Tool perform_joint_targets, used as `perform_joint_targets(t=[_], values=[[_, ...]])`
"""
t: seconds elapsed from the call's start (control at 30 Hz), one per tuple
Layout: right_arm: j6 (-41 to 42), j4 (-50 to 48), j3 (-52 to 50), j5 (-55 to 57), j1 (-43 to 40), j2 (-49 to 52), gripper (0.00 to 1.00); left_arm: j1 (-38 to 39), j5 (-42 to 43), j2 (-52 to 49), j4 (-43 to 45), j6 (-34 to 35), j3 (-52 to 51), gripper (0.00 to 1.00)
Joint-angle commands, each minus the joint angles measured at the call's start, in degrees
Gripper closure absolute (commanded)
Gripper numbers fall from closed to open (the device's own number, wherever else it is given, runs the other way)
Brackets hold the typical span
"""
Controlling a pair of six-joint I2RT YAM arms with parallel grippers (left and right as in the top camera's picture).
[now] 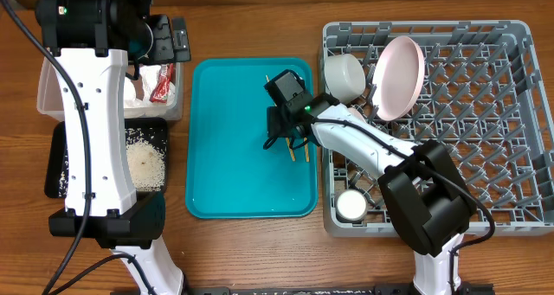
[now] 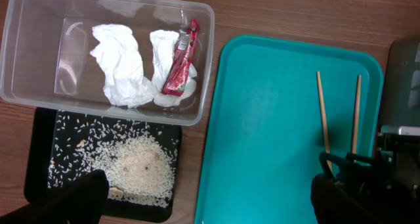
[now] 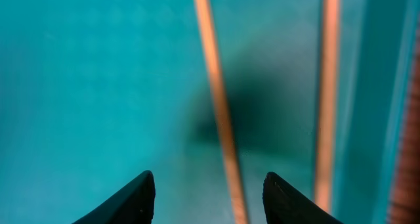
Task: Sort waste into correct bins and load items into the dishwasher
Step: 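Return the right gripper to the tray and pinch a wooden chopstick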
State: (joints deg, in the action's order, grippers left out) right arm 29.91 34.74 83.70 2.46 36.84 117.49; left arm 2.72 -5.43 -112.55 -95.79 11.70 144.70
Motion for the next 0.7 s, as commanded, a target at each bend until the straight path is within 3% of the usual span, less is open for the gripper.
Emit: perform_joint_targets(t=[0.0,0.3,0.67], values=[[-1.7,4.7,5.4,2.2,-0.1,0.3,0.45,-0.1,-0.5,1.2,0.2,0.5,1.2,0.00],[-10.2,18.8,21.9,5.7,-0.4,0.8,0.48,-0.1,-0.5,1.2,0.2,0.5,1.2,0.00],[-11.8,23.7,22.2,-2.1,-1.6,10.0,0.55,-0.1,-0.5,1.2,0.2,0.5,1.2,0.00]])
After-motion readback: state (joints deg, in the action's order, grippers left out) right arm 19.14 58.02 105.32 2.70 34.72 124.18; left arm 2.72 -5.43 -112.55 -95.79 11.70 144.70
